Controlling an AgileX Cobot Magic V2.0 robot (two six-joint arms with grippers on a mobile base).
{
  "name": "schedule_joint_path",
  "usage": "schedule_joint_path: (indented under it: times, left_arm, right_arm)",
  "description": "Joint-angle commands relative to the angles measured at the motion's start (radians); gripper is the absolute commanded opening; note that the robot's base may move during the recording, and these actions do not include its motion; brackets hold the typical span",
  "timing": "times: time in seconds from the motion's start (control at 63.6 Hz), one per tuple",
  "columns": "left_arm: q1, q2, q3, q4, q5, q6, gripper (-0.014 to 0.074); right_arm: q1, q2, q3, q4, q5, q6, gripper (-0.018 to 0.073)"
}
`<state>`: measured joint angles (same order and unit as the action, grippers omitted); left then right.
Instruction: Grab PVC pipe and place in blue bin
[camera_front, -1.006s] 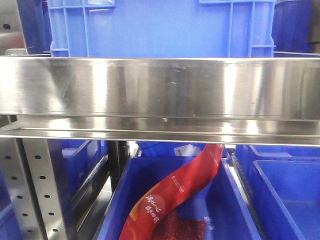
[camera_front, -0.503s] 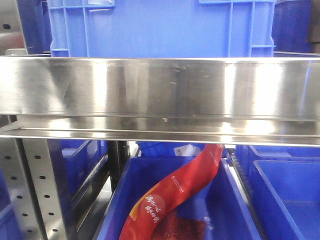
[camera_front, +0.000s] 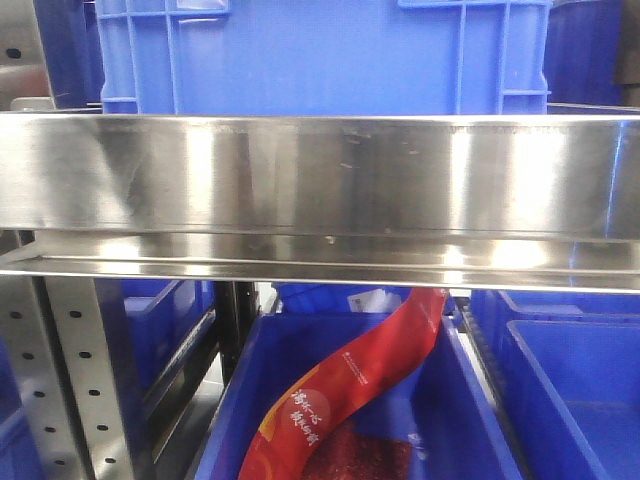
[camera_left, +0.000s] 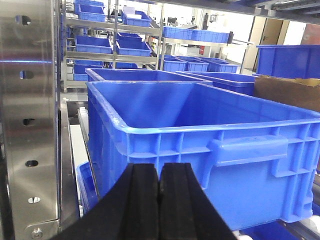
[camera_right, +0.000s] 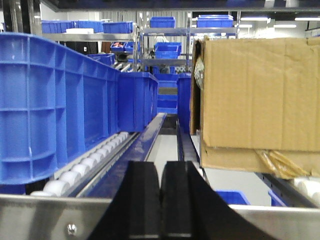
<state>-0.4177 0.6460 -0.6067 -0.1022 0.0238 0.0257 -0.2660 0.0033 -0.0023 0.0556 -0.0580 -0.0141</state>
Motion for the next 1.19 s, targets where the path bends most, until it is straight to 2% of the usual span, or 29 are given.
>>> schedule_joint_path:
  times: [0.0,0.126,0.864,1.021,1.179]
  left_arm:
    - [0.003,-0.007,-0.001,-0.008,-0.018,-0.007,-0.0111]
    - [0.003,-0.007,-0.001,-0.008,-0.018,-0.007,-0.0111]
    - [0.003,-0.007,-0.001,-0.008,-0.018,-0.007,-0.0111]
    - [0.040,-0.058,0.072,0.033,-0.040,-0.007,-0.0111]
    - [0.150,-0.225,0.244,0.057,-0.051,-0.001,-0.0111]
  right_arm:
    - [-0.005,-0.003,0.002,0.005,0.012,-0.006,-0.0162]
    - [-0.005,-0.003,0.002,0.005,0.051,-0.006,-0.0162]
    - [-0.005,-0.003,0.002,0.005,0.051,-0.006,-0.0162]
    - [-0.005,-0.003,0.002,0.005,0.051,-0.006,-0.0162]
    - [-0.005,-0.003,0.002,0.005,0.051,-0.006,-0.0162]
